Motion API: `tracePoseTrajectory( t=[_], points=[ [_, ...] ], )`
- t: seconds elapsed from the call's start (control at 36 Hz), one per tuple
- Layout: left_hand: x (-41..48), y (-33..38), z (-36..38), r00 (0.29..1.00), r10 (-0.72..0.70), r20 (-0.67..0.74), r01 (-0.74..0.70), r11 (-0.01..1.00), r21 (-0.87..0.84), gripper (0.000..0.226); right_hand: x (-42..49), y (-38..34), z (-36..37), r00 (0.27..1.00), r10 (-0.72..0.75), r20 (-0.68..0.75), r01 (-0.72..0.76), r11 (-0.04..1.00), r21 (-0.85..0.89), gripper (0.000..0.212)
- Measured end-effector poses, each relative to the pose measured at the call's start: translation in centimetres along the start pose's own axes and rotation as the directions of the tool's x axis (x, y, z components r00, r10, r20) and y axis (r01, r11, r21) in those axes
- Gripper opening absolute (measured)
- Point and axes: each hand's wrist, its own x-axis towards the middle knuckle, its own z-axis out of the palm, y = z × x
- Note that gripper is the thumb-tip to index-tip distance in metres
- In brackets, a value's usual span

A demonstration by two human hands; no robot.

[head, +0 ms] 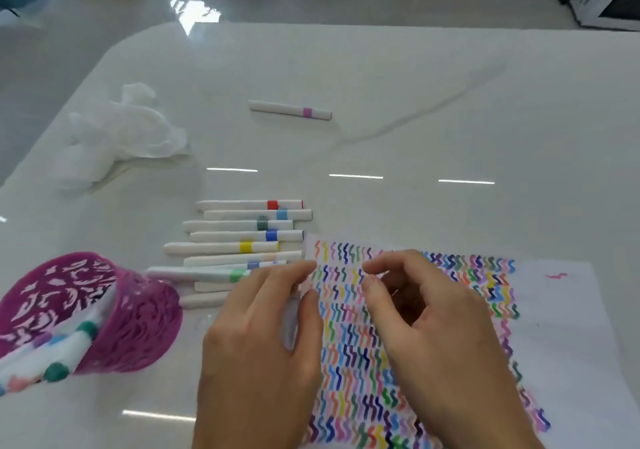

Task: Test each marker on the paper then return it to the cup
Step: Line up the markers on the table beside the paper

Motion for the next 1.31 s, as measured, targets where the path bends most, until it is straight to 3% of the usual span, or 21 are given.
tracePoseTrajectory(
  t=[0.11,0.28,0.5,0.97,1.14,1.31],
  points=[
    [2.0,-0.5,0.9,0.998,-0.055,-0.007,0.055,0.998,-0.014,0.025,2.5,-0.2,0.8,1.0,0.014,0.025,-0.013,0.999,-0.042,0.003],
    [4.3,-0.1,0.7,0.992,-0.016,-0.121,0.014,1.0,-0.019,0.02,6.6,-1.7,1.7,1.0,0.016,0.027,-0.013,0.997,-0.082,0.006],
    [9.0,-1.4,0.7,1.0,-0.016,-0.005,0.016,0.994,0.107,0.028,14.0,-3.0,3.9,0.997,-0.071,-0.031,0.064,0.98,-0.187,0.016],
    [14.1,-4.2,3.8,0.998,-0.055,0.039,0.047,0.982,0.181,0.02,21.6,-2.8,6.4,0.985,-0.156,-0.073,0.126,0.94,-0.318,0.038],
    [13.9,-4.3,4.1,0.997,-0.068,0.029,0.062,0.98,0.187,0.023,21.8,-2.2,7.1,0.976,-0.173,-0.13,0.12,0.933,-0.34,0.015],
    [13.8,-4.3,4.0,0.997,-0.07,0.039,0.062,0.98,0.191,0.025,21.9,-1.9,7.3,0.977,-0.157,-0.143,0.099,0.932,-0.35,0.017]
  ],
)
